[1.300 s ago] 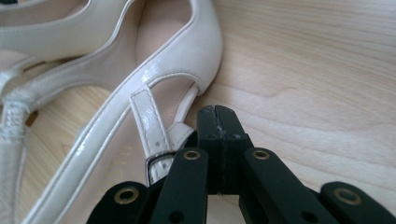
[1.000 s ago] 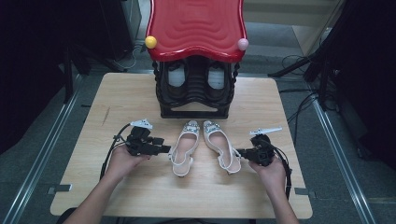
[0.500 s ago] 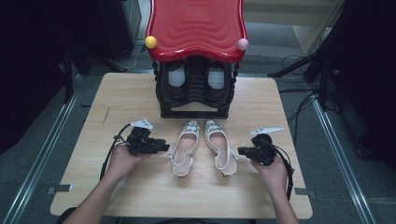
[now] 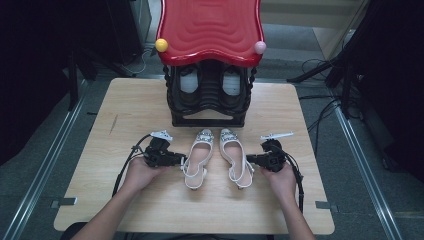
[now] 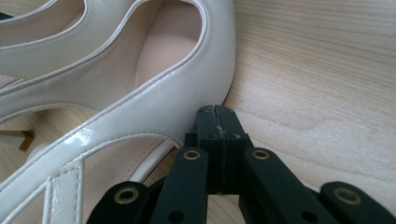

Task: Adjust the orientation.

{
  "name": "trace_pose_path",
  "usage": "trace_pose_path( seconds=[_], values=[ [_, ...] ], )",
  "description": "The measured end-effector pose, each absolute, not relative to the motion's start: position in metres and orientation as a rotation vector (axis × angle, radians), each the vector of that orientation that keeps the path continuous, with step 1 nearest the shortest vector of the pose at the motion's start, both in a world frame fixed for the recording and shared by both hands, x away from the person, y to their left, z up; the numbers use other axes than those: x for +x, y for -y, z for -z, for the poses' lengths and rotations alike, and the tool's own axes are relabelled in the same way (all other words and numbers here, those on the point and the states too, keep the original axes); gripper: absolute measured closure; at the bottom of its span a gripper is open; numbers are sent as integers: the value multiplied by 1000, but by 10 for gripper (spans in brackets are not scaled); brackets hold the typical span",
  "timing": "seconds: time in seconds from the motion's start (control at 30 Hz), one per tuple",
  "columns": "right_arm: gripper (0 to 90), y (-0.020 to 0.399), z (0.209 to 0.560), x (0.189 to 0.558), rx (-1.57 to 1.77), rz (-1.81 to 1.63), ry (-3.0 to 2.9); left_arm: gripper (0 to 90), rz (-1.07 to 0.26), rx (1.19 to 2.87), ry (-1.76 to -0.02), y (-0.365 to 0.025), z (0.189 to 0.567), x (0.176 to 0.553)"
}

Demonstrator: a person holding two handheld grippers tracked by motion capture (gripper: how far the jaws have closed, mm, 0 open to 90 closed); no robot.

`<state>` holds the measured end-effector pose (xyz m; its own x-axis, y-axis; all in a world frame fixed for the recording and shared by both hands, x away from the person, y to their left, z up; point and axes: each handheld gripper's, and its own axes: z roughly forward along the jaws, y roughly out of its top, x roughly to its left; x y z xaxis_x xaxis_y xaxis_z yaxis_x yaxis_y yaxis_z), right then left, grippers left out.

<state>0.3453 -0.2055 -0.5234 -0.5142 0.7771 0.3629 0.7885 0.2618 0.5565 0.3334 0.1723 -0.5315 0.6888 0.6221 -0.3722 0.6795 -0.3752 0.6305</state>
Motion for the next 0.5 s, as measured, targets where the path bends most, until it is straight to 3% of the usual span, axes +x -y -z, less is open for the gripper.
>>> trace_pose_path(
  seconds=[0.5],
  values=[
    [900,193,525,346,-1501,1128,2474,758,107,2086,-1001,-173,533,334]
  ],
)
